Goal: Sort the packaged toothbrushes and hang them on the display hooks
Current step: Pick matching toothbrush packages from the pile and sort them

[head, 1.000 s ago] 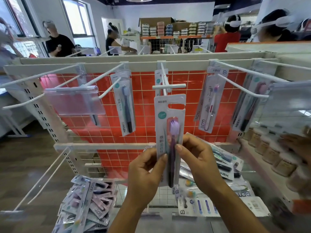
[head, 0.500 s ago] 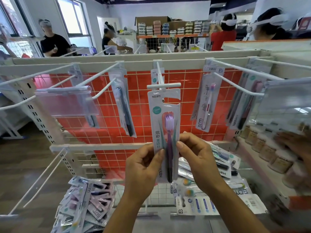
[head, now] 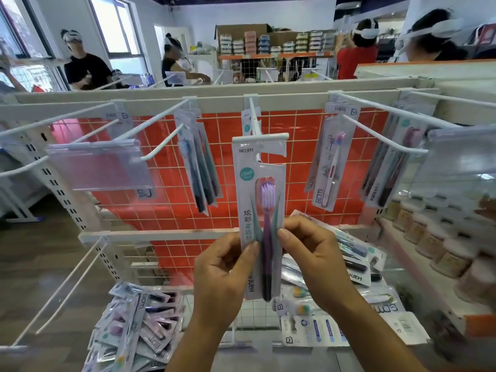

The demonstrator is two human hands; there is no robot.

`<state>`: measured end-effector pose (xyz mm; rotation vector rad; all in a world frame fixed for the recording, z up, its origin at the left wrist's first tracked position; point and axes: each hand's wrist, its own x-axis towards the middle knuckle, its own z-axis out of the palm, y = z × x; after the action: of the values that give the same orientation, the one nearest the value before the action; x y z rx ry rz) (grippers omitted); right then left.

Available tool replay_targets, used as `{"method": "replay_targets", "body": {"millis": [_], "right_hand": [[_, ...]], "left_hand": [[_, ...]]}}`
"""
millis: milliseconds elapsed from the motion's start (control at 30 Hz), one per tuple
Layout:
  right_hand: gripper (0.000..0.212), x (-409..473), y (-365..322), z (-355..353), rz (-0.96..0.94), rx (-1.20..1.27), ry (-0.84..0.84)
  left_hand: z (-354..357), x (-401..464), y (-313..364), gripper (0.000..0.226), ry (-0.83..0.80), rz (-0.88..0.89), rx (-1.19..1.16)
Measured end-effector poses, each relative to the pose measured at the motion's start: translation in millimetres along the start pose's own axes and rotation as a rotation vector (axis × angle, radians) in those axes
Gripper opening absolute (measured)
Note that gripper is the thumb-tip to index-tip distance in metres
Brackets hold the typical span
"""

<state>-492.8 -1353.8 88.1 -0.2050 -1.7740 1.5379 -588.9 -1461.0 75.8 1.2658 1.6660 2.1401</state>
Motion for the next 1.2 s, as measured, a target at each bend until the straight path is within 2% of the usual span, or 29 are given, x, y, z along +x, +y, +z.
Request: {"method": "replay_targets", "body": {"millis": [467, 567, 800, 1200], "right_hand": [[0.017, -1.2, 8.2, -0.1, 0.054, 0.028, 0.006], [0.016, -0.4, 9.8, -0.5, 0.071, 0.002, 0.002], [0.015, -2.6, 15.3, -7.7, 0.151, -0.011, 0.165], [0.016, -2.1, 27.9, -21.8, 0.243, -0.038, 0.196]], "left_hand": [[1.1, -3.2, -8.5, 0.019, 0.028, -0.052, 0.046], [1.0, 0.1, -10.4, 0.011, 0.014, -0.080, 0.044], [-0.5, 17.2, -21.0, 0.012, 0.054, -0.169, 0.130], [12.5, 91.4, -65.4, 0.012, 0.083, -0.274, 0.193]]}}
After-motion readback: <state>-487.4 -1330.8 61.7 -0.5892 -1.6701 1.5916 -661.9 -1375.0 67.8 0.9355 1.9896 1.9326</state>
